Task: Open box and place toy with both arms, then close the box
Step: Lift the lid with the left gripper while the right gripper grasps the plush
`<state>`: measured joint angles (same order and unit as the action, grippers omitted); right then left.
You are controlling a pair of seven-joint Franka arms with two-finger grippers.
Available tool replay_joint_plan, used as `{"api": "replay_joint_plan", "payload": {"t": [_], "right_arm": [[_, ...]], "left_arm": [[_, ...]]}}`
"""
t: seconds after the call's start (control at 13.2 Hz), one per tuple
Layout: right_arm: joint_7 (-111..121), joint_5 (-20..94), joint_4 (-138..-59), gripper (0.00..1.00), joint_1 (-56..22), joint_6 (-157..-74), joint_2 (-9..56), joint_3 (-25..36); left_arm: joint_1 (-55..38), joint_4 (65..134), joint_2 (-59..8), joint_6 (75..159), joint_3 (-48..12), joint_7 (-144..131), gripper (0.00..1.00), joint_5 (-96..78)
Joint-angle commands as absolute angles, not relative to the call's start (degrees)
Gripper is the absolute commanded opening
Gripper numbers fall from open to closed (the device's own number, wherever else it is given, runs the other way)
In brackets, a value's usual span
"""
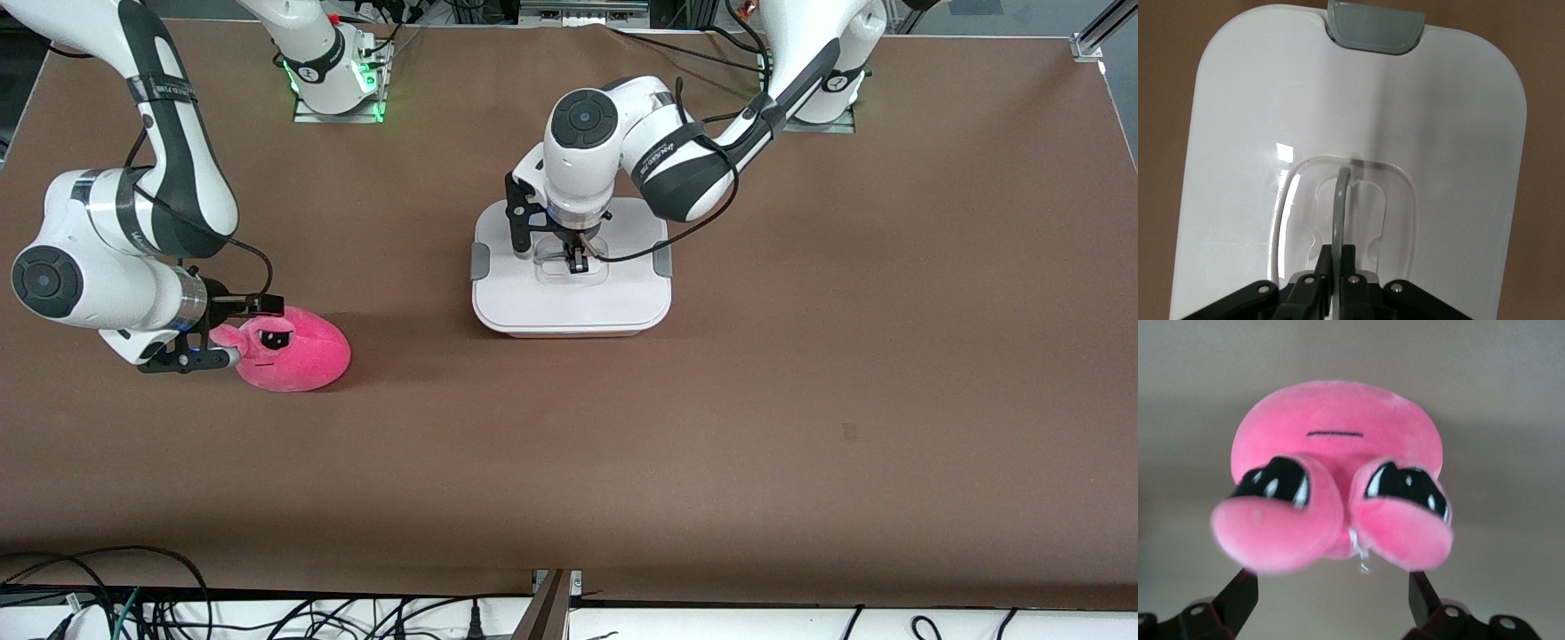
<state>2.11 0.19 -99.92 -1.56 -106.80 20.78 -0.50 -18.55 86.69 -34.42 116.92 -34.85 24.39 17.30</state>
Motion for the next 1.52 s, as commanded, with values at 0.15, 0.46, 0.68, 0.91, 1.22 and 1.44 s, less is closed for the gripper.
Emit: {"api": "replay_joint_plan", "payload": {"t": [0.15,0.46,0.68,0.91,1.22,1.44], "right_arm": [[2.46,0.88,-98.96,1.00,-1.58,-101.87,18.28,-0.35],[2.29,0.88,-101.67,1.00,-1.58,-106.15,18.98,-0.35],[1.94,0.88,-103.89,1.00,-1.58,-112.40,19.95,-0.44],[1.93,0.88,-103.89,1.00,-1.67,-114.34,20.65,-0.44],[1.76,0.88,-104.24,0.58,-1.67,-118.11,21.18,-0.44],[1.76,0.97,-104.68,0.17,-1.67,-122.33,21.80,-0.44]], "left_arm": [[-15.65,83.77,-30.86,111.46,-40.16,24.61,0.02,16.53],[-10.21,78.76,-30.32,99.51,-41.66,28.98,0.02,14.42],[-1.70,79.54,-30.67,97.91,-41.49,37.84,0.02,14.24],[9.46,79.72,-32.16,96.42,-41.31,50.50,0.02,13.89],[19.49,80.33,-34.44,96.15,-40.61,62.12,0.02,14.85],[21.88,81.30,-37.43,96.41,-36.05,66.69,0.02,16.26]]}}
